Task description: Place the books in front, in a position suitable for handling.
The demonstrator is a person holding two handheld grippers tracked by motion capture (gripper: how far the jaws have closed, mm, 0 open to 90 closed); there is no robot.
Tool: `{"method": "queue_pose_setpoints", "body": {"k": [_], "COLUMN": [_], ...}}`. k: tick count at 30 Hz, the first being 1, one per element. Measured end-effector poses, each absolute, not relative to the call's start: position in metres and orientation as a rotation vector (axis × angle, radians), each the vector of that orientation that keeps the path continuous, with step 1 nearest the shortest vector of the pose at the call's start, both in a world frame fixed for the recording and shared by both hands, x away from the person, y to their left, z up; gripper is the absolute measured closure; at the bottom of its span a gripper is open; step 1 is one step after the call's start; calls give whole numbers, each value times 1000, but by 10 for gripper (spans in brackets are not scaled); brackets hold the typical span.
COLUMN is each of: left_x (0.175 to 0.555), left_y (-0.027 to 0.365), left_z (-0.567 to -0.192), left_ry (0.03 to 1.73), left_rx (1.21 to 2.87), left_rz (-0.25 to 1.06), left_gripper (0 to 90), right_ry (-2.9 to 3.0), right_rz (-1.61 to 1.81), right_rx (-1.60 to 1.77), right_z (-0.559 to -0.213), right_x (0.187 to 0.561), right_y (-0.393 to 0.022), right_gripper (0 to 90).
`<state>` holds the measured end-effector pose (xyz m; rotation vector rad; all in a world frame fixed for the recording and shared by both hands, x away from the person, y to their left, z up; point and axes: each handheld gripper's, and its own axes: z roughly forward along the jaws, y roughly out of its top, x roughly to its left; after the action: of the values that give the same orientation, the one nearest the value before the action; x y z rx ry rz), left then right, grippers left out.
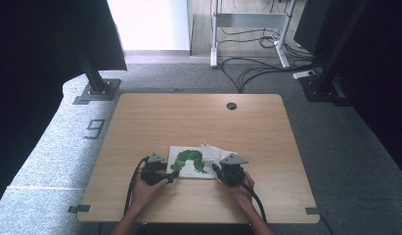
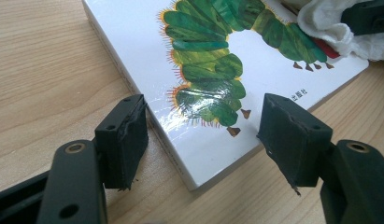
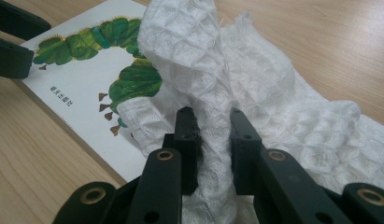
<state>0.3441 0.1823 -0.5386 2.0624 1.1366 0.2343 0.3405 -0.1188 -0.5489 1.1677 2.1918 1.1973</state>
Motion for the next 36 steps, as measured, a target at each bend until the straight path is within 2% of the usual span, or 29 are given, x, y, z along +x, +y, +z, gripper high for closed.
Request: {"method": "queue_pose_setpoints", "body": {"k": [13, 30, 36], "left_x": [332, 326, 325], "left_y": [179, 178, 176], "left_z": [-536, -543, -543], "left_ry": [1076, 1059, 1049], "left_rx": [2129, 2159, 2174], "left_rz": [261, 329, 350], "left_gripper": [279, 297, 295], "right_ry": [2186, 2381, 2411], "right_rz": [1208, 1269, 1241], "right_rx": [1132, 902, 886], "right_z": [-540, -531, -534], "right_x": [342, 345, 343], "right_y": [-104, 13, 20], "right_gripper": [755, 748, 744]}}
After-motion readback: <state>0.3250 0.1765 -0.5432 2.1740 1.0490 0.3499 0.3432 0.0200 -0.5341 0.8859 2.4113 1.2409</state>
